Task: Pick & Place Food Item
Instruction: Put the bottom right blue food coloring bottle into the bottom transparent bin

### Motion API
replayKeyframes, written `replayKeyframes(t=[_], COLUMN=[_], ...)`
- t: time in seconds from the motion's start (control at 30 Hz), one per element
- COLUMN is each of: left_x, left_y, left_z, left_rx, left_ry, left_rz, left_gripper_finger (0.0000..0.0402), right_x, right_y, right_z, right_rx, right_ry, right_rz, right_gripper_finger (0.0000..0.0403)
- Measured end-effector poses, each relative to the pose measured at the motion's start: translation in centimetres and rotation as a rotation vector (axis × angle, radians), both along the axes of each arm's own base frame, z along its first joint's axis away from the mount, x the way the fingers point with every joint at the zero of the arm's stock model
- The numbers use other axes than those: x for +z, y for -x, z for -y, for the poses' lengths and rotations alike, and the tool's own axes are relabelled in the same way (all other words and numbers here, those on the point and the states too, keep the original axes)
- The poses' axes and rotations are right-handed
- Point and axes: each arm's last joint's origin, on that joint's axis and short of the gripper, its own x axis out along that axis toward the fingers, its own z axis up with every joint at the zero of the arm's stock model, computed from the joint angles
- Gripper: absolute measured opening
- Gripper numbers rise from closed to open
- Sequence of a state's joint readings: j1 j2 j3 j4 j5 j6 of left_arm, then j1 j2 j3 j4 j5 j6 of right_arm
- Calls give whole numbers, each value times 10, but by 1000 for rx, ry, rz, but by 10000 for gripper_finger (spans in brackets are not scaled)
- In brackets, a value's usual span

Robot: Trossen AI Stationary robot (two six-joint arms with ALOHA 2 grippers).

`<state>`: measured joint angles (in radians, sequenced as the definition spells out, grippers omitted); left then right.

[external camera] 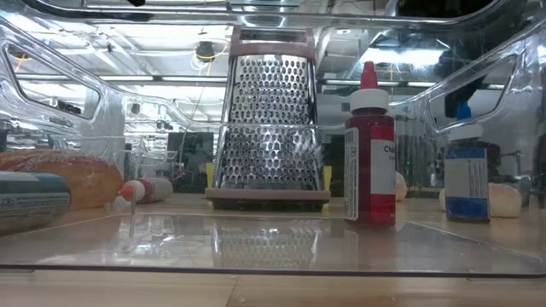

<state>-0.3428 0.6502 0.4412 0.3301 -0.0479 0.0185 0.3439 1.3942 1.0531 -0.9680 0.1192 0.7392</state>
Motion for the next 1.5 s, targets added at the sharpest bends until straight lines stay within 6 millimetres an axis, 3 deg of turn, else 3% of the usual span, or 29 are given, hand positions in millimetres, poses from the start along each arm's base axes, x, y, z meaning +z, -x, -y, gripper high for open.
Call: replayKeyframes(t=[0.4,1.0,1.27,1.5], left_x=[0,0,0,0], left_y=[0,0,0,0], left_z=[0,0,0,0], left_rx=[-3,-3,-3,-3], left_ry=[23,20,19,19], left_rz=[-6,-7,-6,-6], left_gripper_finger=[231,231,231,231], right_x=[-20,-37,-37,-36], right_y=[-9,-9,-10,-14], right_z=[-19,-15,-13,-9], right_rx=[39,49,51,80], right_ry=[-4,6,8,30], right_rz=[-49,-50,-50,-20], right_gripper_finger=[258,252,193,110])
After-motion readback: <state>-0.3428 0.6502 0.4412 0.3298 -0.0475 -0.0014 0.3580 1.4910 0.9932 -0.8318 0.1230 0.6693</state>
